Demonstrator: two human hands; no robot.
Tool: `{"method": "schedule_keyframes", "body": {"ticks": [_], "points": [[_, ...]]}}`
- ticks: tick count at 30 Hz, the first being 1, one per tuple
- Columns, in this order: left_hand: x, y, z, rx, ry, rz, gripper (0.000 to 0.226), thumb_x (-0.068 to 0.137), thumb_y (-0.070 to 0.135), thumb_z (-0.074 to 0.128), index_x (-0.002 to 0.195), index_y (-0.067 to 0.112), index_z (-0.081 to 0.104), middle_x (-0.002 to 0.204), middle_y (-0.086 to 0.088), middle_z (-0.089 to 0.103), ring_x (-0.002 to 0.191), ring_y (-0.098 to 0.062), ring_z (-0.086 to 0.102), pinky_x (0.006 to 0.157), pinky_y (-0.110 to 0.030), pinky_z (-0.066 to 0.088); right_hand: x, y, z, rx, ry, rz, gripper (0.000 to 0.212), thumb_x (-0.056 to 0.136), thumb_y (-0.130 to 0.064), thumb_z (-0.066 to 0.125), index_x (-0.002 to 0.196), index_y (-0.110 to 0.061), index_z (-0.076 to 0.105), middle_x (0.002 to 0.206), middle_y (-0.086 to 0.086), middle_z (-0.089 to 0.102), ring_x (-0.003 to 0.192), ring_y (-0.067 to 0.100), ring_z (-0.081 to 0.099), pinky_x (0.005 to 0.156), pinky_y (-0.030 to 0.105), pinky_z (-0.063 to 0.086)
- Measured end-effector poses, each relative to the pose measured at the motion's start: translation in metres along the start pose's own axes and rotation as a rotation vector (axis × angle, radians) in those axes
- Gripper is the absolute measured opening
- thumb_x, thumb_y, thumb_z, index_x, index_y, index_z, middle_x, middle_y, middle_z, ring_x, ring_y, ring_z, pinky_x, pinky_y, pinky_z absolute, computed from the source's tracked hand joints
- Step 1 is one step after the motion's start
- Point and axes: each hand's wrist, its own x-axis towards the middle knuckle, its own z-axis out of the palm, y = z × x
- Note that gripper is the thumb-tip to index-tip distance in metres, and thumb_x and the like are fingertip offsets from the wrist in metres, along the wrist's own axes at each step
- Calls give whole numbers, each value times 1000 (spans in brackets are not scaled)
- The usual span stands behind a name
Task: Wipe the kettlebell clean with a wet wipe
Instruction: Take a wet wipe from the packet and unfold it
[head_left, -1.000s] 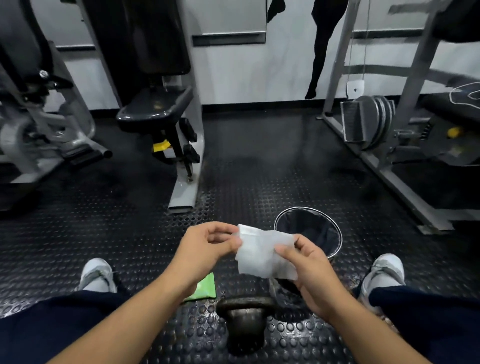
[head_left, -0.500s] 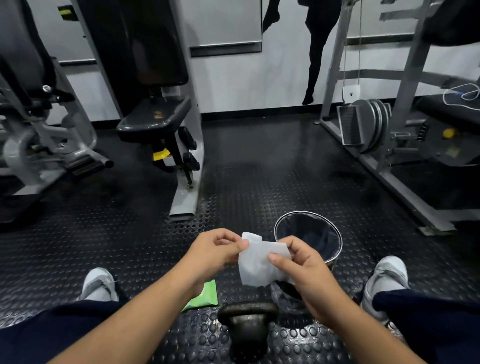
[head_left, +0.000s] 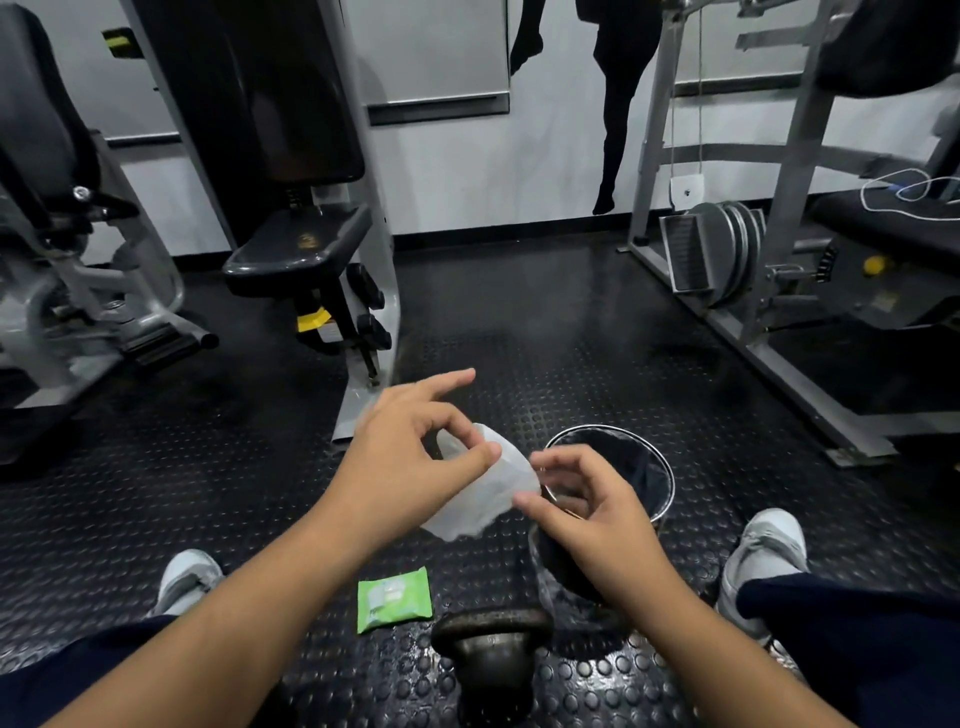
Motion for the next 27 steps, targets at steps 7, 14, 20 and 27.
{"method": "schedule_keyframes", "body": {"ticks": [7, 14, 20, 27], "points": [[3, 29, -12, -355, -23, -98, 17, 84, 22, 82, 69, 17, 75, 114, 26, 72, 111, 9, 63, 97, -26, 45, -4, -28, 6, -23, 33, -157, 36, 84, -25, 82, 114, -32, 63, 96, -5, 73, 91, 18, 71, 83, 41, 57], [5, 16, -17, -510, 103, -209, 16, 87, 21, 80, 81, 7, 75, 92, -8, 78, 97, -32, 72, 97, -57, 55, 6, -25, -16, 260, 14, -10, 21, 78, -18, 84, 93, -14, 70, 91, 11, 72, 84, 21, 68, 78, 37, 54], [3, 10, -16, -466, 135, -188, 19, 93, 38, 74, 86, 20, 74, 88, -3, 77, 89, -23, 73, 87, -46, 59, 11, -33, -24, 325, -22, -43, 14, 84, -17, 76, 96, -12, 74, 84, 5, 69, 79, 15, 63, 77, 34, 52], [8, -8, 9, -553, 127, -262, 20, 97, 38, 69, 95, 18, 70, 89, -11, 77, 88, -36, 73, 83, -56, 58, 26, -26, -17, 520, -12, 170, 11, 94, -18, 64, 91, -8, 64, 102, 11, 72, 89, 24, 66, 80, 42, 53]]}}
